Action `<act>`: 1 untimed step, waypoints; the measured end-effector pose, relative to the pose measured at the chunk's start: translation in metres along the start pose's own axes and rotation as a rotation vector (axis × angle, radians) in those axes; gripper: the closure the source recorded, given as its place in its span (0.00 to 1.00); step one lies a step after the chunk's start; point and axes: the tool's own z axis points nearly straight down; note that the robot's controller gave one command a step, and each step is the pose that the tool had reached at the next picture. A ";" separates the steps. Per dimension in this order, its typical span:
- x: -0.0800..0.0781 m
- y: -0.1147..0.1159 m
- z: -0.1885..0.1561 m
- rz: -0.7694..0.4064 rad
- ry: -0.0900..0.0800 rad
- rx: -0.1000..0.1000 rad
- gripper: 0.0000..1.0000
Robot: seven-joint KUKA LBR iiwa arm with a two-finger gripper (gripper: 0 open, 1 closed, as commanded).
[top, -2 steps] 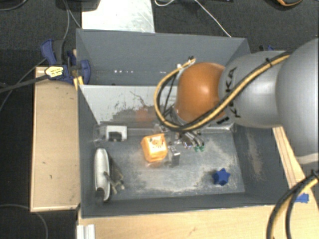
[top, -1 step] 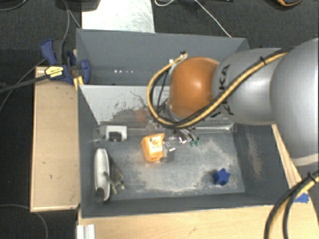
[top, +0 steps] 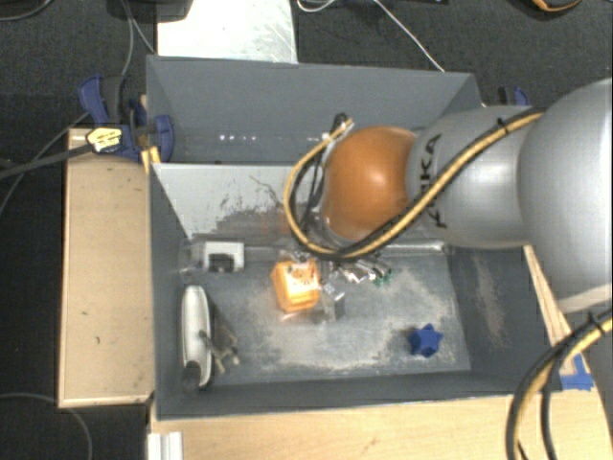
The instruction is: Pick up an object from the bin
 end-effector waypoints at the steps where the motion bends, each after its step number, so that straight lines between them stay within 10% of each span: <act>1: -0.014 0.008 -0.009 -0.114 -0.006 0.002 0.00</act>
Offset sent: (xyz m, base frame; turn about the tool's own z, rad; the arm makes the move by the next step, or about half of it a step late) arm 0.0074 0.0105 0.0040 -0.3714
